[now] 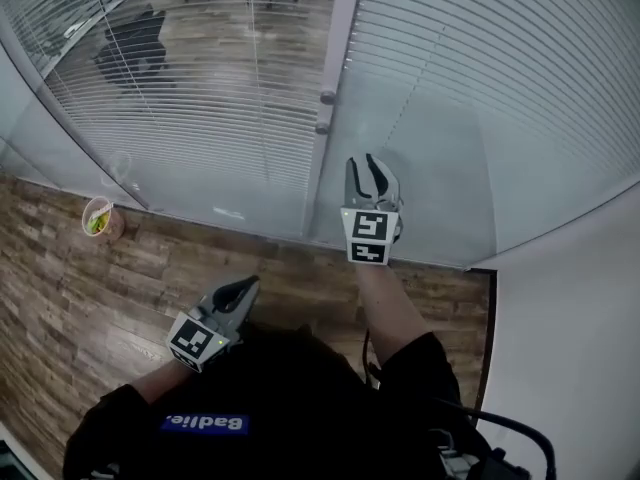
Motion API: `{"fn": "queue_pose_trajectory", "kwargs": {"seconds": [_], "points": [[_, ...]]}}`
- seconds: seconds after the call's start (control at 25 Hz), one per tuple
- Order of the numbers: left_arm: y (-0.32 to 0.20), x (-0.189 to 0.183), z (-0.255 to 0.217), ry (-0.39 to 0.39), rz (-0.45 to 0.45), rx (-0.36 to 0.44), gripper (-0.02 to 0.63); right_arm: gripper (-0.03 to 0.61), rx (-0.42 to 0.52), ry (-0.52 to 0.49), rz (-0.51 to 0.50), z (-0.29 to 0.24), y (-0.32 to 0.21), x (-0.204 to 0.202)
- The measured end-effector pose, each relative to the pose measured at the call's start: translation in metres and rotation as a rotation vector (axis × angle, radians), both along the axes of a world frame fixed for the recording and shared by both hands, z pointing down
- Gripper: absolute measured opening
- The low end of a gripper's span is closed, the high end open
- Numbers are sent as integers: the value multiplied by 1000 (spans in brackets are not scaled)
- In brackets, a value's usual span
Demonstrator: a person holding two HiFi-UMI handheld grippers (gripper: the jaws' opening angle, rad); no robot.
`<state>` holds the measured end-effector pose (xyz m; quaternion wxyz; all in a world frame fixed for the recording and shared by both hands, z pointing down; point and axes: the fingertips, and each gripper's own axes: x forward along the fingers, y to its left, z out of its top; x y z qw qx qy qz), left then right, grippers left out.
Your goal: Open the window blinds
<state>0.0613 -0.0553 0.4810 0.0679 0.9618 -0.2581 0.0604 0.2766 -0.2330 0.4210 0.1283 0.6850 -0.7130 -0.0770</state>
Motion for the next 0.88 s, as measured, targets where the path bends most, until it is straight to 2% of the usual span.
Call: {"fn": "queue_pose_trajectory", "kwargs": {"seconds": [0.2,0.44,0.68,0.88], "points": [[12,5,7,-16,28,8,0,117,-9,-25,1,17,19,-1],[14,-1,4,24,78,17,0,115,-28,-28,27,22,38,-9],[7,-45,-21,74,111,-21,0,114,-83,-50,56,2,59,-45],[8,-72,-22,99,155,-55,0,112,-140,-81,49,16,78,-86]]}}
